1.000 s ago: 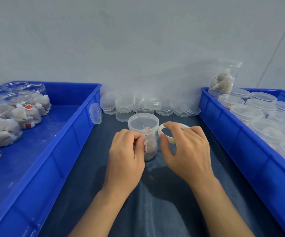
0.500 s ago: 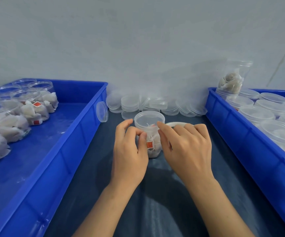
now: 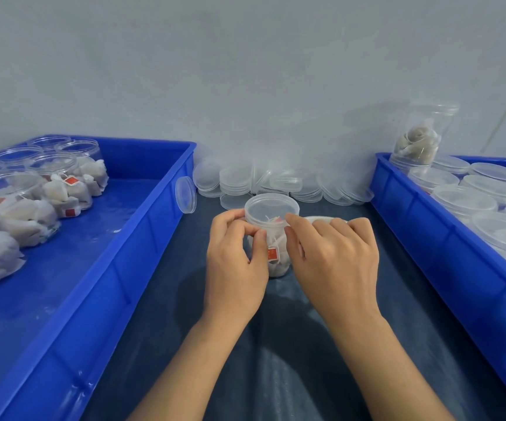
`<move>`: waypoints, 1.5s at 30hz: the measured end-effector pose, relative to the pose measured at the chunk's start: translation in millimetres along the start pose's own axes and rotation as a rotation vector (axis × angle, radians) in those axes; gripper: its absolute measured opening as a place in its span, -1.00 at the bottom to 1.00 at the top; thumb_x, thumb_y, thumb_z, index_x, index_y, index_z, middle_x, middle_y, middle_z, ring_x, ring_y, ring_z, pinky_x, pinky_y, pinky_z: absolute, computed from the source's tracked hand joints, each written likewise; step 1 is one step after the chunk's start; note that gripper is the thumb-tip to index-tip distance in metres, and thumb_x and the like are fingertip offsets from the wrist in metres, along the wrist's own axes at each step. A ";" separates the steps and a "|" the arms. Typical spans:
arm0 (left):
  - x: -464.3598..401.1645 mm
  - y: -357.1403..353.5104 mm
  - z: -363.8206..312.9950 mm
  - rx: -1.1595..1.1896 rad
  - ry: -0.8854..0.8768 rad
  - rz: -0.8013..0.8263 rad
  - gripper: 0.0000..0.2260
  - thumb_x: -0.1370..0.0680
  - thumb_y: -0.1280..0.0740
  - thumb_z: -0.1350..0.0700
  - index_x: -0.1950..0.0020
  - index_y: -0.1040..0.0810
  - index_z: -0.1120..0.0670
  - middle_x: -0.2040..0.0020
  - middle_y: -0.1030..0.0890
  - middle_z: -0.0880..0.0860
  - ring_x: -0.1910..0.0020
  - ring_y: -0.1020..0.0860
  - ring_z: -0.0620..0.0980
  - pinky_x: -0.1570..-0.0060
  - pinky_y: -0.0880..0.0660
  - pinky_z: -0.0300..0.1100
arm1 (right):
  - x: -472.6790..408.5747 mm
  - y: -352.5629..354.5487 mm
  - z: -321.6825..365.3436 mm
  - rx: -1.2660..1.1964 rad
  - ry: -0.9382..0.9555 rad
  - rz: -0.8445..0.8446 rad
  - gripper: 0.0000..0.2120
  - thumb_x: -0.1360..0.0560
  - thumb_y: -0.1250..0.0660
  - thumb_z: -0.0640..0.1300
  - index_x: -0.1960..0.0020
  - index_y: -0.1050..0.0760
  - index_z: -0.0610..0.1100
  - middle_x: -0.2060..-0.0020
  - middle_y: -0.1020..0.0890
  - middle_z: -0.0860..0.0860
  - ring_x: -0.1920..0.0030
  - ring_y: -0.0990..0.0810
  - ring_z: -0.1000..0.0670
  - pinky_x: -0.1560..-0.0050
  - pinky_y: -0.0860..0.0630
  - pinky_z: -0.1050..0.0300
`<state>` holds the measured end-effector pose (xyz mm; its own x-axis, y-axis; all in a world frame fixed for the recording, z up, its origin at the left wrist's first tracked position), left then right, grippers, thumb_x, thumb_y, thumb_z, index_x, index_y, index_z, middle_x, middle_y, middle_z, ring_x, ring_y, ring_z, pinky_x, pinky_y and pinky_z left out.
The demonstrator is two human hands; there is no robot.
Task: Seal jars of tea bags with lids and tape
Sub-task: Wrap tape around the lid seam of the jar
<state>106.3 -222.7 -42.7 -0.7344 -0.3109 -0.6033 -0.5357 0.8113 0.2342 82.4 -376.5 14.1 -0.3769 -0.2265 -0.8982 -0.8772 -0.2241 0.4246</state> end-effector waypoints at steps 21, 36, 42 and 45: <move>-12.1 -5.9 43.8 0.350 0.212 0.021 -0.74 -0.59 -0.52 0.13 -0.21 -0.56 -0.09 -0.20 -0.66 -0.12 -0.22 -0.62 -0.23 -0.04 -0.53 -0.42 | 3.9 -4.6 -3.8 -0.094 -0.039 -0.019 -0.86 -0.63 -0.36 -0.15 -0.01 -0.71 -0.09 0.49 -0.50 0.04 0.43 -0.47 -0.10 0.24 -0.37 -0.07; -4.5 -27.3 51.7 0.284 0.279 0.173 -0.43 -0.40 -0.43 -0.45 -0.36 -0.48 -0.30 -0.21 -0.63 -0.27 -0.27 -0.56 -0.30 -0.25 -0.53 -0.14 | 4.2 -0.9 -12.4 -0.218 -0.082 -0.031 -0.89 -0.60 -0.43 -0.14 -0.05 -0.73 -0.07 0.48 -0.51 0.06 0.45 -0.41 -0.08 0.27 -0.40 -0.11; -3.9 -24.3 44.5 0.331 0.246 0.175 -0.55 -0.48 -0.38 -0.38 -0.27 -0.42 -0.24 -0.19 -0.61 -0.03 -0.27 -0.58 -0.10 -0.27 -0.54 0.03 | 2.8 3.6 -9.5 -0.381 -0.072 0.036 -0.80 -0.58 -0.34 -0.15 -0.10 -0.73 -0.08 0.45 -0.44 0.10 0.43 -0.38 -0.05 0.32 -0.40 -0.06; -4.7 -23.5 38.9 0.374 0.220 0.189 -0.57 -0.53 -0.37 -0.34 -0.24 -0.40 -0.13 -0.12 -0.70 -0.11 -0.17 -0.67 -0.08 -0.22 -0.57 0.12 | 3.0 4.1 -11.4 -0.517 -0.086 0.108 -0.66 -0.56 -0.21 -0.14 -0.20 -0.69 -0.03 0.41 -0.29 0.21 0.39 -0.30 0.05 0.42 -0.35 0.08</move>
<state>138.5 -221.0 -75.0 -0.8971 -0.2051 -0.3913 -0.2266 0.9739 0.0090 81.1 -388.9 14.5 -0.4989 -0.1998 -0.8433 -0.5794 -0.6468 0.4960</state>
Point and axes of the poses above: each hand's wrist, its own x-axis away from the middle knuckle, its own y-axis out of the back of the hand, z = x × y, the point moved 10 cm from there along -x, towards the middle knuckle
